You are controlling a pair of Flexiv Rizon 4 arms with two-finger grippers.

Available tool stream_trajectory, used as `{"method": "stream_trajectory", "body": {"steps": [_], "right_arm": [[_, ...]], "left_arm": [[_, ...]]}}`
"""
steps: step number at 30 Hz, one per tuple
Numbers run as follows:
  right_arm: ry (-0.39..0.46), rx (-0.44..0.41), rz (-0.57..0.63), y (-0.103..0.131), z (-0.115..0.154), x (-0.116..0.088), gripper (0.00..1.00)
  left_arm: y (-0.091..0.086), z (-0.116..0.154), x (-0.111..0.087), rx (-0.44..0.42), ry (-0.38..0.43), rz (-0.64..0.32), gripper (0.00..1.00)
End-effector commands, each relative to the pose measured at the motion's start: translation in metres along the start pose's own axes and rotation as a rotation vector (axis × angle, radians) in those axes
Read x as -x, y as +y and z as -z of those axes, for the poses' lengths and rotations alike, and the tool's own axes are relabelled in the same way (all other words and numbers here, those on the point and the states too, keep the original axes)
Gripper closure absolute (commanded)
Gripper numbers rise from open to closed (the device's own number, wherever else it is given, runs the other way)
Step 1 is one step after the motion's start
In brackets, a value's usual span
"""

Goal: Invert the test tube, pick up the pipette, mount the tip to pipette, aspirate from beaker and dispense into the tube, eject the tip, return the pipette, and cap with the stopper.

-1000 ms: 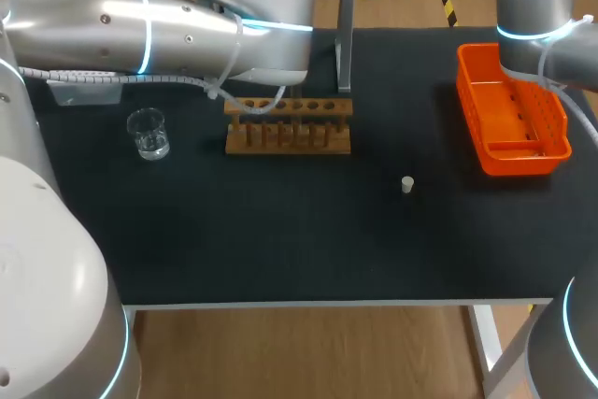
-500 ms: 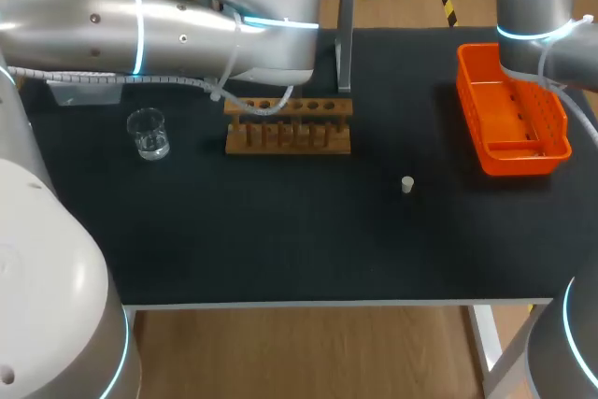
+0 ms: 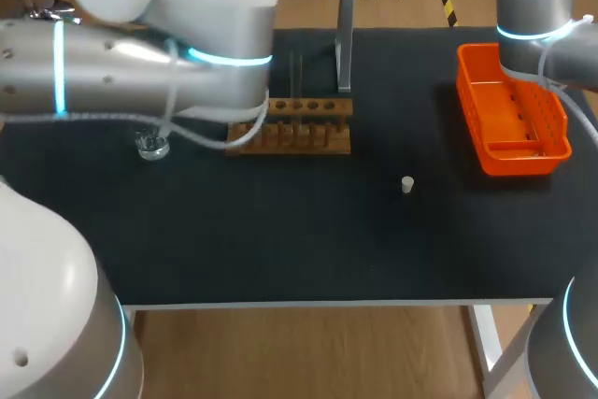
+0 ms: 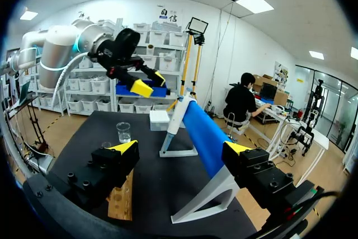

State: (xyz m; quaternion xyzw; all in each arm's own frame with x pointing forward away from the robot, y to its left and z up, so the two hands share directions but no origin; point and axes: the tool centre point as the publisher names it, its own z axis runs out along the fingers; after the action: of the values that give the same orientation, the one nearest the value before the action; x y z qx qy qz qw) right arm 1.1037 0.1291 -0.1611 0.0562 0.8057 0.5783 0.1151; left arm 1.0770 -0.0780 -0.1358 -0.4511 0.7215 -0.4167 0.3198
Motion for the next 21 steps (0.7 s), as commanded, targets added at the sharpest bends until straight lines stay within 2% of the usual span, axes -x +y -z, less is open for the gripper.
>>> {"method": "stream_trajectory", "body": {"steps": [1,9,14,21], "right_arm": [[0.005,-0.001,0.000,0.000,0.001,0.001,0.00],[0.005,-0.001,0.000,0.000,0.001,0.001,0.00],[0.005,-0.001,0.000,0.000,0.001,0.001,0.00],[0.005,-0.001,0.000,0.000,0.001,0.001,0.00]], "left_arm": [[0.011,0.040,0.006,-0.166,0.539,-0.122,0.00],[0.019,0.055,-0.008,-0.201,0.741,-0.196,0.00],[0.028,0.059,-0.014,-0.191,0.801,-0.241,0.00],[0.035,0.066,-0.031,-0.165,0.879,-0.309,0.00]]}}
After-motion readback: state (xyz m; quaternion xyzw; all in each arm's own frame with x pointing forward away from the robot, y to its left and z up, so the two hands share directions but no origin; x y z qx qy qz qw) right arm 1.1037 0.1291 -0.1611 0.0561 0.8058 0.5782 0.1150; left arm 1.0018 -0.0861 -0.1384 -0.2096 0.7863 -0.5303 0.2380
